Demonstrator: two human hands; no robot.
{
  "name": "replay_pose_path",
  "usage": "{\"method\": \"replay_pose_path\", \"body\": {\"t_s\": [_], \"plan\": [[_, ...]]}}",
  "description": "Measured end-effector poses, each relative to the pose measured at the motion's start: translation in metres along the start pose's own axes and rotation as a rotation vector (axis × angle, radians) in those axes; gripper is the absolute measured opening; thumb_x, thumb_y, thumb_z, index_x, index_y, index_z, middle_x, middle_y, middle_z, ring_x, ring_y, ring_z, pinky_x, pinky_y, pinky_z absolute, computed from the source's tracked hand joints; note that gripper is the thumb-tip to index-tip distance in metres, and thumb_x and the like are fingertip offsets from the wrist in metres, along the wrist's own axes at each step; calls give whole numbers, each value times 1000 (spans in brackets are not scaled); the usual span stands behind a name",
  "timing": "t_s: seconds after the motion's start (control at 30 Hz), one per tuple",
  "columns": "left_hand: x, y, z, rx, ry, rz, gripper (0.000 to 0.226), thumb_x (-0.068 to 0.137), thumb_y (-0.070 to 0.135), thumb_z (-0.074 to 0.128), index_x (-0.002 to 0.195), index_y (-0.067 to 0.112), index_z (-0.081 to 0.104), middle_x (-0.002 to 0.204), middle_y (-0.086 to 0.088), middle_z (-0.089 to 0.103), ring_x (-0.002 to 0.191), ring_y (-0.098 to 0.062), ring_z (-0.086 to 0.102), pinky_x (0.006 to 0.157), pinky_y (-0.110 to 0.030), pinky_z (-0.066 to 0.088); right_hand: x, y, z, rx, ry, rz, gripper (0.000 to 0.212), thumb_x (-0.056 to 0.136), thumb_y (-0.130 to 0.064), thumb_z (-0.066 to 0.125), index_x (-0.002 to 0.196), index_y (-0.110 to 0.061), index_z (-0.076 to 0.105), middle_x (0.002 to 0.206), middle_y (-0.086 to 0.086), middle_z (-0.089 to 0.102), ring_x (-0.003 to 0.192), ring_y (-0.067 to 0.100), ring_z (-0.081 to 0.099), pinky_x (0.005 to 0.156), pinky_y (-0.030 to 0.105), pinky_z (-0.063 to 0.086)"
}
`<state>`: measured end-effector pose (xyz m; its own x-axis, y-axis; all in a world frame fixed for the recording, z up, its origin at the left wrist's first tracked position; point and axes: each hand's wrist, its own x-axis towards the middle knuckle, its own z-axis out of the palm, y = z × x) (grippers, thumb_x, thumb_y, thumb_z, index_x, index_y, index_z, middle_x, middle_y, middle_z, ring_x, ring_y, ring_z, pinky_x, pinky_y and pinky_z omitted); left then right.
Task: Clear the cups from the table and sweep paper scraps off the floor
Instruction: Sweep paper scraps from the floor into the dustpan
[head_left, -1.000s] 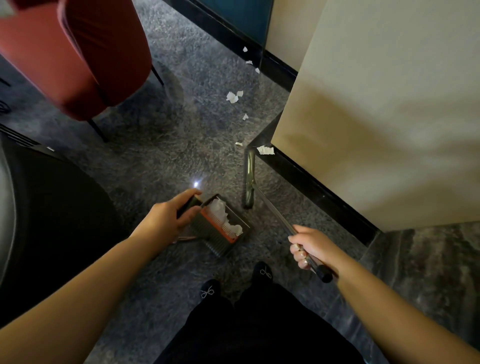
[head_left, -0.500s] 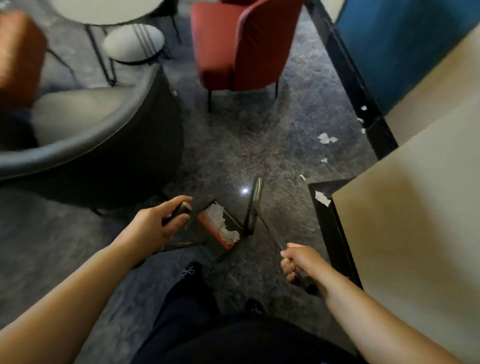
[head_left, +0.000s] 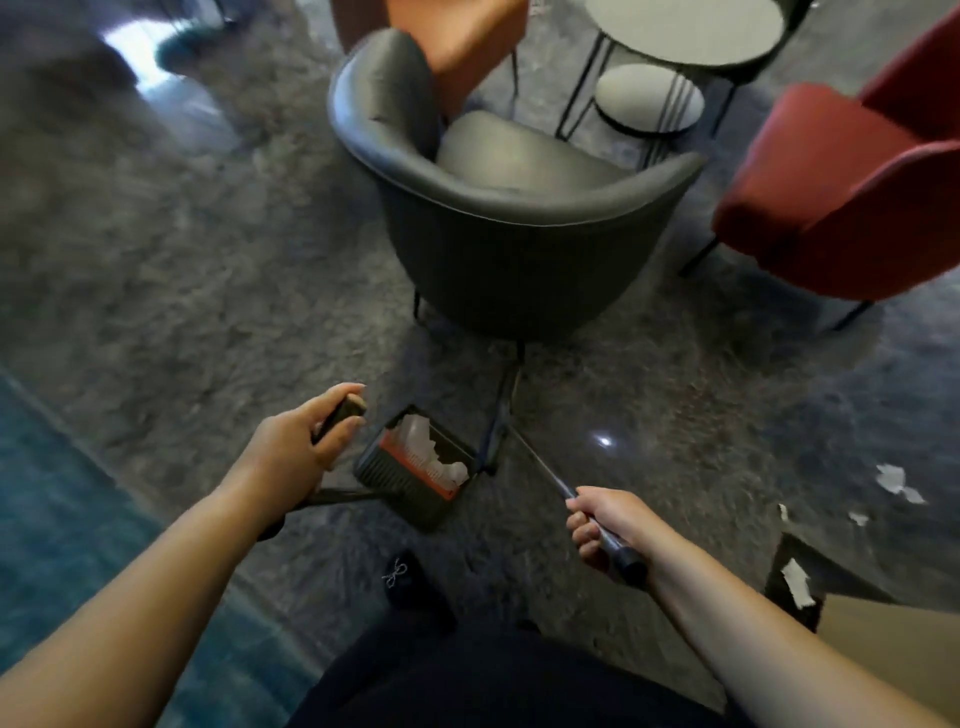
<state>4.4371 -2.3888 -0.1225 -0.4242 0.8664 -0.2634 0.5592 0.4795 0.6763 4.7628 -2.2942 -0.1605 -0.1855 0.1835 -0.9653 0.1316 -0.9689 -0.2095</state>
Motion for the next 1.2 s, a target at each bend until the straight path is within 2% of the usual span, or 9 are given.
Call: {"method": "replay_pose_path", "body": {"t_s": [0.2,0.3,0.47,0.63,0.8,0.97,1.2], "plan": [[14,-73,-79,5,100,-135,40,94,37,60,132,47,54,76,14,60,63,0,57,59,-13,39,20,-37,118,-144,-58,88,26,99,-9,35,74,-13,41,42,-2,38,24,5,31,27,11,23],[24,-109,-118,-23,162,-190,39,94,37,60,132,46,55,79,13,62,68,-1,59,62,-13,39,33,-52,179,-209,-75,101,27,99,-9,35,72,-12,40,42,-3,37,23,5,30,27,10,22],[41,-156,-169,-42,282,-250,37,94,33,61,130,41,58,75,11,65,59,-2,62,56,-8,39,53,-81,265,-305,-102,65,25,97,-9,36,73,-15,41,45,-4,38,25,3,30,28,9,22],[71,-195,-216,-122,393,-333,38,95,34,59,132,41,56,72,5,60,59,-9,58,61,-26,44,76,-123,348,-446,-133,12,20,96,-7,36,79,-17,43,45,-4,39,28,3,31,30,10,22],[134,-231,-266,-166,481,-415,37,96,35,58,133,38,57,70,0,59,58,-18,56,62,-32,46,109,-195,442,-574,-206,-4,21,96,-5,36,82,-19,42,45,-4,39,30,2,32,30,10,25],[210,-250,-323,-209,582,-485,36,96,35,57,132,38,57,62,2,58,42,-14,55,47,-26,45,136,-281,546,-744,-258,-35,23,97,-3,34,84,-21,41,45,-4,39,32,3,32,32,12,25],[295,-274,-410,-252,686,-533,35,97,37,56,131,43,54,69,0,61,39,-12,55,38,-19,43,158,-359,686,-868,-319,-79,22,96,0,32,90,-19,42,54,-1,37,32,5,32,31,12,25]]}}
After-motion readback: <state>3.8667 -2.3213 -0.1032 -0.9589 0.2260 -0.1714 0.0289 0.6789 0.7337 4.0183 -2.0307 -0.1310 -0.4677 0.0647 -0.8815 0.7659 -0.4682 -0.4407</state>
